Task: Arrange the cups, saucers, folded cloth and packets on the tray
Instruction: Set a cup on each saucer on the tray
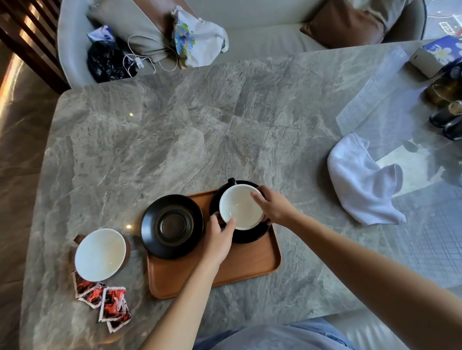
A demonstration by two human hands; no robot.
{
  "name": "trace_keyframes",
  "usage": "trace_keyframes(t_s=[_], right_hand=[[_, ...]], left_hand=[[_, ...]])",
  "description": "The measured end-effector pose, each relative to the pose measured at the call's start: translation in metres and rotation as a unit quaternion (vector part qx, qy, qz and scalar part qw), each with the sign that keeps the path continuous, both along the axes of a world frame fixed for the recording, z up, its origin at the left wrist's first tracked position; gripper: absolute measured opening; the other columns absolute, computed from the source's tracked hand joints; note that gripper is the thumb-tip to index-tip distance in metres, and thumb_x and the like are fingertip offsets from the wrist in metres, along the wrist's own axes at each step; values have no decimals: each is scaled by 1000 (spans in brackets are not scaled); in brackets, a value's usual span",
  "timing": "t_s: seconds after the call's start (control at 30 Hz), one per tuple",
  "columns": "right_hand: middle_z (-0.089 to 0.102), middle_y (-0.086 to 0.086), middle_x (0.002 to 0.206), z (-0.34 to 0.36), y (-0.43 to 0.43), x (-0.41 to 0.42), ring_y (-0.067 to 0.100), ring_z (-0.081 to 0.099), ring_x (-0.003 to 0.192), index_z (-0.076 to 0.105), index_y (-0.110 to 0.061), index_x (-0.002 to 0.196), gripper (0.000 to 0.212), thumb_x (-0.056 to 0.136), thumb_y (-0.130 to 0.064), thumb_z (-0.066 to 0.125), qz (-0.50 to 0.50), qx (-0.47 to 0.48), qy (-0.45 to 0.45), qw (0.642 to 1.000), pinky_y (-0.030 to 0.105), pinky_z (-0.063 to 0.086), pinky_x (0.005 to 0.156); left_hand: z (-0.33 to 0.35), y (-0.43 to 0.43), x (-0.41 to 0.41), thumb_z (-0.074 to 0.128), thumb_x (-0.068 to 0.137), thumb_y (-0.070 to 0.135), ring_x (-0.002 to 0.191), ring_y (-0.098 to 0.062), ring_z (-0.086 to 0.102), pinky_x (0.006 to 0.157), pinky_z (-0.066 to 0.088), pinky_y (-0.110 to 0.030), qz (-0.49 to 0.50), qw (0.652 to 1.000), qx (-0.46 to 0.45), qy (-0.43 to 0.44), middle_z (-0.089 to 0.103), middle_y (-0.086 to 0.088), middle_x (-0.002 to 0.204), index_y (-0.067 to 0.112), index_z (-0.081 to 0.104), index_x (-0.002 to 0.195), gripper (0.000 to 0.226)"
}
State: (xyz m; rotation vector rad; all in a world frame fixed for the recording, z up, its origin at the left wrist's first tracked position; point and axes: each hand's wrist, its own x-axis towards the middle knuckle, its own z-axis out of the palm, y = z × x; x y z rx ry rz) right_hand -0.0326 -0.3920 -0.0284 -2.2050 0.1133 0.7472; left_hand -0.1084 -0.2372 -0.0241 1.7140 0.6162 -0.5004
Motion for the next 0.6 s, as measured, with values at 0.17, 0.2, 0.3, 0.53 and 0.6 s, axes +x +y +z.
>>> trace_keyframes(t_s=[0.17,0.2,0.3,0.53,0.6], right_hand=[[50,12,131,3,-5,-4,28,50,118,43,-15,131,47,96,-46,39,11,-92,-127,988,42,43,95],[45,11,136,5,-3,-5,29,43,125,40,-17,135,49,95,-46,40,17,-103,-151,983,44,40,100],[31,7,150,9,13,-3,30,25,139,33,-22,141,54,94,-47,41,64,-146,-206,965,48,29,111],[9,3,160,13,87,-17,25,0,148,21,-30,146,57,95,-47,37,197,-171,-278,924,48,5,118],[8,2,160,14,112,-23,25,0,148,22,-30,146,57,94,-47,38,228,-161,-282,918,49,5,118]], left_hand=[[8,14,-11,51,93,30,135,-16,35,109,30,-30,-14,995,75,-62,26,-8,154,14,14,147,67],[10,19,-13,51,93,30,142,-18,22,116,22,-35,-33,991,105,-81,16,-8,157,14,8,149,72],[20,38,-14,53,91,34,147,-20,0,120,7,-44,-90,957,230,-151,-3,-7,160,12,0,149,82],[30,102,-29,53,87,46,147,-25,-5,117,2,-52,-134,890,404,-160,-6,-5,160,17,-1,149,87],[29,124,-35,53,87,47,147,-25,-8,116,0,-52,-127,890,414,-144,-8,-5,160,17,-2,149,88]])
